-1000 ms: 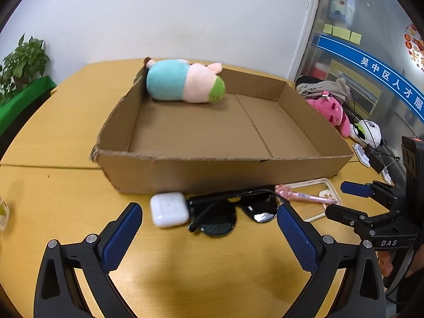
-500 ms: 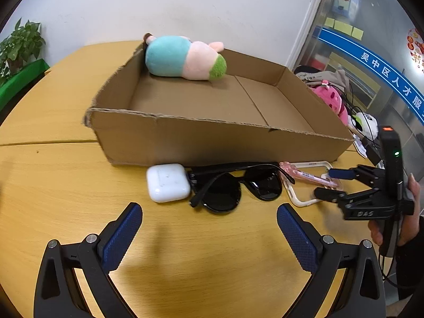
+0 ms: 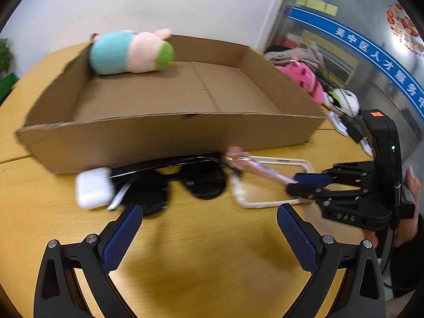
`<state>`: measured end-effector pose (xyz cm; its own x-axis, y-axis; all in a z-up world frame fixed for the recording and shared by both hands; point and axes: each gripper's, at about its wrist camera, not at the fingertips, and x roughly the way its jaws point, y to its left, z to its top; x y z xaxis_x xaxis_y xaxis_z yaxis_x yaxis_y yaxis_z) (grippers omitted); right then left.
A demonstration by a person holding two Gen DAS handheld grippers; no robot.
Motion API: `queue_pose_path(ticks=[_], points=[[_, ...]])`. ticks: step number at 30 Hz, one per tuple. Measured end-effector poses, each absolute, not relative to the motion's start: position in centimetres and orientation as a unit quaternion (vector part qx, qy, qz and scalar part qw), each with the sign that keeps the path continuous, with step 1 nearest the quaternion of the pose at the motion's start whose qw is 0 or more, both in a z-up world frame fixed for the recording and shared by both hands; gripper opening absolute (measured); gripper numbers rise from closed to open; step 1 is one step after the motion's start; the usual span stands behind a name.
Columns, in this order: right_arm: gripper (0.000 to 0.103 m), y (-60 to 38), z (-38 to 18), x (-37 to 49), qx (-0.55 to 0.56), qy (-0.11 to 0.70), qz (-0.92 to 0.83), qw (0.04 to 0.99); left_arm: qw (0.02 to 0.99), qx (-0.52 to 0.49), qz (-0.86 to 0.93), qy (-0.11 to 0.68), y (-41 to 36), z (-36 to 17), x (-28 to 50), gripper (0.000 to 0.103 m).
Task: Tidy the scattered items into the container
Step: 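Grasp the pink pen with the right gripper and lift it, then carry the pink pen over the box and release it inside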
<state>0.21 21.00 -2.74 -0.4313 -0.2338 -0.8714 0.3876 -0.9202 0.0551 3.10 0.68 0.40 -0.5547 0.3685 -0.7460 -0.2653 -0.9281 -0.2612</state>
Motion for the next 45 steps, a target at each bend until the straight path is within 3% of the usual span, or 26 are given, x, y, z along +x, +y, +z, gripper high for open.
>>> queue_pose_path(ticks=[7, 12, 21, 22, 24, 26, 34, 45], points=[[0.01, 22.1, -1.9, 2.1, 0.498, -0.001, -0.842, 0.206, 0.249, -0.474, 0.837, -0.113, 4.9, 0.6, 1.3, 0.103], [0.009, 22.9, -1.6, 3.0, 0.497, -0.033, -0.841, 0.212, 0.295, -0.513, 0.786, -0.177, 7.8, -0.7, 0.1, 0.1], [0.009, 23.8, -2.2, 3.7, 0.493, -0.076, -0.832, 0.242, 0.297, -0.548, 0.754, -0.208, 9.2, -2.7, -1.1, 0.062], [0.009, 23.8, -2.2, 3.7, 0.492, -0.078, -0.832, 0.245, 0.299, -0.549, 0.752, -0.209, 9.2, -2.8, -1.2, 0.049], [0.009, 23.5, -2.0, 3.6, 0.488, -0.081, -0.832, 0.253, 0.29, -0.554, 0.753, -0.205, 9.1, -2.9, -1.3, 0.039], [0.009, 23.2, -1.7, 3.6, 0.483, -0.079, -0.832, 0.259, 0.284, -0.553, 0.756, -0.206, 8.7, -2.7, -1.3, 0.022], [0.009, 21.8, -0.7, 3.3, 0.477, -0.073, -0.829, 0.282, 0.289, -0.518, 0.781, -0.197, 7.1, 0.2, -1.2, 0.011], [0.009, 20.1, 4.7, 0.3, 0.418, -0.069, -0.856, 0.298, 0.298, -0.456, 0.824, -0.155, 5.7, 7.6, -4.2, 0.01]])
